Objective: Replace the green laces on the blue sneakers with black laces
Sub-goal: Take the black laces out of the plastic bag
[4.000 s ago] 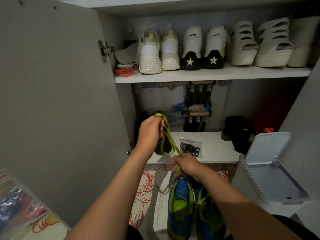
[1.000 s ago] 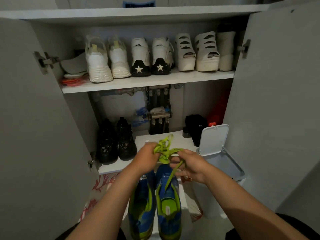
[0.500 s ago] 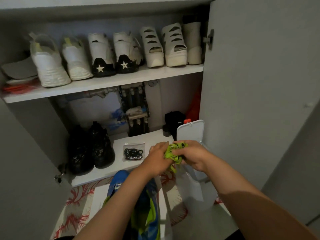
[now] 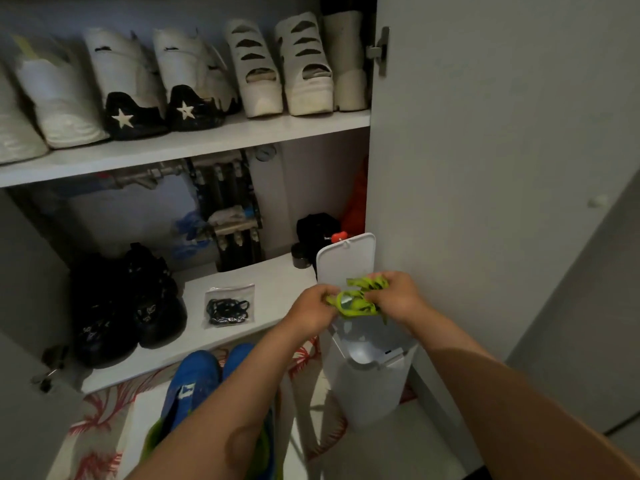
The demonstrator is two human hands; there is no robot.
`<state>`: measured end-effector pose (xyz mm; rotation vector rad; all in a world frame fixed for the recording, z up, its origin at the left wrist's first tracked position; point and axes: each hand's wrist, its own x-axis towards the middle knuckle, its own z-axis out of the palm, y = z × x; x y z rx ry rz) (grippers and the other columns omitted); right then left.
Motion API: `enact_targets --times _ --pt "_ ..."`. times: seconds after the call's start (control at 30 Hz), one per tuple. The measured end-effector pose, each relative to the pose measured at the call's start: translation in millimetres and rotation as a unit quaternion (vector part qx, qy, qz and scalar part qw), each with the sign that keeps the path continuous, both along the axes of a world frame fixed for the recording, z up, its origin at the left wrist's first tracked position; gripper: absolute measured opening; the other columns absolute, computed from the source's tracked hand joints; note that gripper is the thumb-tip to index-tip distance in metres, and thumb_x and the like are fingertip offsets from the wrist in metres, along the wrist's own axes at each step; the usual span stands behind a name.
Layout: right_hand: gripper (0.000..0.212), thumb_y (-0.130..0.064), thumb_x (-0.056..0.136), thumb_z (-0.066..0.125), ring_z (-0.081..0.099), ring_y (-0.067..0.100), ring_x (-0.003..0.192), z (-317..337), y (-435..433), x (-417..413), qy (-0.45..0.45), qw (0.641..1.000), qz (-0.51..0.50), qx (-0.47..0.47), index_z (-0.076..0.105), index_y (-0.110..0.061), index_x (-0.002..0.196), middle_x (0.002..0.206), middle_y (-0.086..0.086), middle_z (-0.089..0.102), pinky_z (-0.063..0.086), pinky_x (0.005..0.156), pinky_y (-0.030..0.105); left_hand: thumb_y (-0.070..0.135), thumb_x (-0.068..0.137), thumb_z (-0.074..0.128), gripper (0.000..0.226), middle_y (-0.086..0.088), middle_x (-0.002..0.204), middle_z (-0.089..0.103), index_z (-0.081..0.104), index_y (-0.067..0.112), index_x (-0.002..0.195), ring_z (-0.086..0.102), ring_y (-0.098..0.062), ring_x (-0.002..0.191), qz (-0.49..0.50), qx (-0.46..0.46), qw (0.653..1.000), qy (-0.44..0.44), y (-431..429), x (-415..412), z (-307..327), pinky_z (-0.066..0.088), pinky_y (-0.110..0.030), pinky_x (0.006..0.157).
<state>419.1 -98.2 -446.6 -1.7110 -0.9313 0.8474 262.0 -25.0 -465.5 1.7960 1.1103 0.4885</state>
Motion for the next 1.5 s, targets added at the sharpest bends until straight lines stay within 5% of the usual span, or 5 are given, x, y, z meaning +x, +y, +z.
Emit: enact_targets --times 0.1,0.27,0.57,0.87,1.5 --pt "0.025 0.003 0.082 0.067 0.069 0.018 0.095 -32 -2 7 -0.188 0.975 0.053 -0.105 0.073 -0.009 0.104 0.109 0.014 0.072 0.053 0.089 0.026 0.006 0.092 0.053 0.034 -0.005 0.12 0.061 0.059 0.012 0.126 0.058 -0.02 0.106 -0.051 0.045 0.992 0.109 -3 9 -20 0.048 -0.018 0.086" --pt "0.066 -0.018 0.089 0.071 0.048 0.022 0.135 -45 -2 2 -0.217 0.941 0.161 -0.205 0.042 -0.015 0.148 0.149 0.008 0.048 0.039 0.111 0.031 0.01 0.087 0.063 0.064 -0.003 0.149 0.048 0.043 0.014 0.148 0.047 -0.018 0.135 -0.15 0.052 0.97 0.184 -9 7 -34 0.038 -0.025 0.108" --pt "0.016 -0.019 0.091 0.062 0.064 0.018 0.103 -20 13 -30 -0.258 0.947 0.156 -0.116 0.072 -0.025 0.103 0.109 -0.002 0.071 0.051 0.095 0.031 0.026 0.091 0.057 0.029 0.001 0.117 0.063 0.065 0.024 0.119 0.06 -0.015 0.102 -0.086 0.173 0.968 0.162 7 -36 -15 0.05 -0.032 0.091" --pt "0.023 -0.017 0.093 0.055 0.062 0.013 0.098 -15 67 -136 -0.227 0.947 0.223 -0.045 0.069 -0.028 0.107 0.111 -0.004 0.068 0.047 0.084 0.023 0.028 0.094 0.054 0.038 -0.003 0.129 0.062 0.059 0.021 0.132 0.059 -0.022 0.115 0.006 0.183 0.956 0.229 59 -152 -9 0.048 -0.037 0.099" --pt "0.072 -0.028 0.087 0.066 0.046 0.031 0.131 -121 214 -203 -0.231 0.893 0.277 -0.268 0.035 -0.036 0.151 0.147 0.009 0.042 0.04 0.113 0.04 0.032 0.096 0.053 0.059 -0.014 0.138 0.052 0.033 0.028 0.151 0.053 -0.031 0.121 0.01 -0.014 0.977 0.211 175 -223 -113 0.044 -0.04 0.104"
